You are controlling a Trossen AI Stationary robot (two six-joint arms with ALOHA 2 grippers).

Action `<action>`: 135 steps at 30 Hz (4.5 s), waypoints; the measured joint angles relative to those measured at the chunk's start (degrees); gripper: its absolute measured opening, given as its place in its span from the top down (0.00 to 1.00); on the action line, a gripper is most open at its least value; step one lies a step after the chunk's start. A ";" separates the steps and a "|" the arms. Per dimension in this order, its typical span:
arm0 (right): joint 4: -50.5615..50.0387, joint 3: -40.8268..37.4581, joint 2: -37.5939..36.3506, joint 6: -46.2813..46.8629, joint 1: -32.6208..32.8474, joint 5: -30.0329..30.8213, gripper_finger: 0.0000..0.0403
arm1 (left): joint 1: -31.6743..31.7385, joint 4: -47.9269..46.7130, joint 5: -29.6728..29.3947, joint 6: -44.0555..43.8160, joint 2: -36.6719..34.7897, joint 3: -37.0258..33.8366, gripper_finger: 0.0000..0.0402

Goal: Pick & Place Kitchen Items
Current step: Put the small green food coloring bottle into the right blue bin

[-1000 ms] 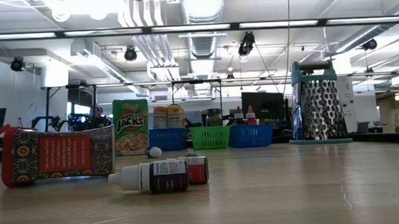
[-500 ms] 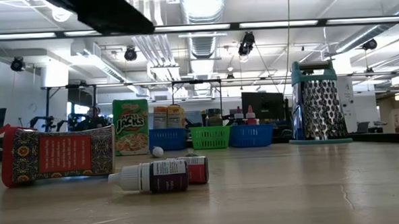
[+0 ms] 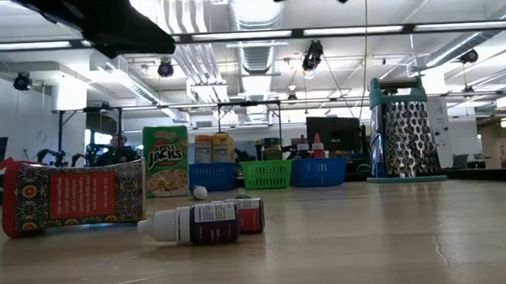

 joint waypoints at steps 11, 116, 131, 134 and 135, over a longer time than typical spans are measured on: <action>-1.46 0.13 5.27 6.06 -7.29 -1.84 0.72 | 0.07 -1.32 -3.56 -2.47 -1.18 -3.90 0.66; -13.30 -25.54 -24.28 6.16 -14.12 2.14 0.50 | 30.49 -42.59 36.19 67.39 45.13 32.48 0.71; -11.95 -25.54 -24.28 5.92 -14.14 2.14 0.58 | 30.51 -42.33 37.69 52.56 45.19 32.42 0.76; -11.82 -25.54 -24.28 5.70 -14.12 2.14 0.59 | 30.66 -41.65 39.94 46.41 45.19 32.42 0.76; -11.84 -25.54 -24.28 5.65 -14.12 2.14 0.59 | 30.77 -41.21 41.05 44.57 45.19 32.42 0.76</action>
